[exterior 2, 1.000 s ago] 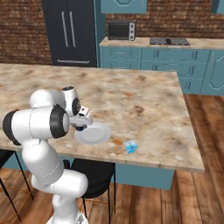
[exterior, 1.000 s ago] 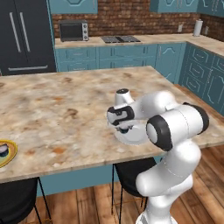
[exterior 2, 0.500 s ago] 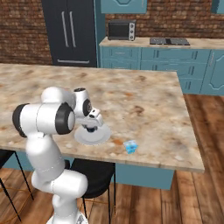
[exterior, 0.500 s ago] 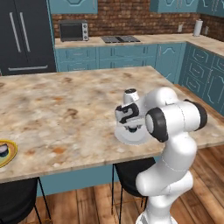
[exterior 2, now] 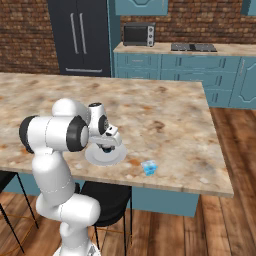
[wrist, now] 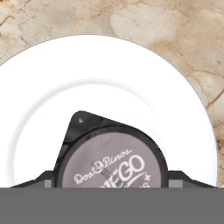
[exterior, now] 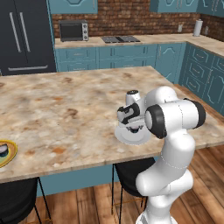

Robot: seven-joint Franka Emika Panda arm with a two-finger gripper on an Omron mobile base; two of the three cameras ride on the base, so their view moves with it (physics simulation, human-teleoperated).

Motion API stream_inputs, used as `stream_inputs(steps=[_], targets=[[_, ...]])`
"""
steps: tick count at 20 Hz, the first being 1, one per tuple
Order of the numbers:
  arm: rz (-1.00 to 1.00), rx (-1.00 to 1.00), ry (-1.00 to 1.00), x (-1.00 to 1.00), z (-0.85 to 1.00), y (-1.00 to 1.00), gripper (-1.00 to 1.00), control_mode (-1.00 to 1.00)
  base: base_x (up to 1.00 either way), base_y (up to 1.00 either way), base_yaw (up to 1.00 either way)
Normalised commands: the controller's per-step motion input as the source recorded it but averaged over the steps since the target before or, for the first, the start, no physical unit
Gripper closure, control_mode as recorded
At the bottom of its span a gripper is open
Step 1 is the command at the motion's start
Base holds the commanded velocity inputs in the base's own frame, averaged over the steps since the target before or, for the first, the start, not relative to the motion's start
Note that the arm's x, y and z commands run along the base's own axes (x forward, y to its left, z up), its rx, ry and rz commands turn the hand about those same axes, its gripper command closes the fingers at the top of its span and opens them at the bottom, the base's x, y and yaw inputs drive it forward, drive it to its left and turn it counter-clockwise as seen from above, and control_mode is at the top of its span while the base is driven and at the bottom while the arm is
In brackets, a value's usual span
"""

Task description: Place two yogurt containers on each plate.

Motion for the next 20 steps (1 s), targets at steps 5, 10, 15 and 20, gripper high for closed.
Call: stream_inputs(steps=[5,10,15,20], targets=[[0.00,0.00,0.00,0.00,0.00,0.00,-1.00,-1.00,0.00,0.00,0.00],[0.00,0.00,0.00,0.00,0.10,0.00,-1.00,-1.00,0.00,0.00,0.00],[0.00,0.01,0.04,-0.35,0.74,-0.14,-1.00,-1.00,0.00,0.00,0.00],[-0.01,0.05,0.04,-0.51,0.59,-0.99,-1.00,-1.00,0.00,0.00,0.00]])
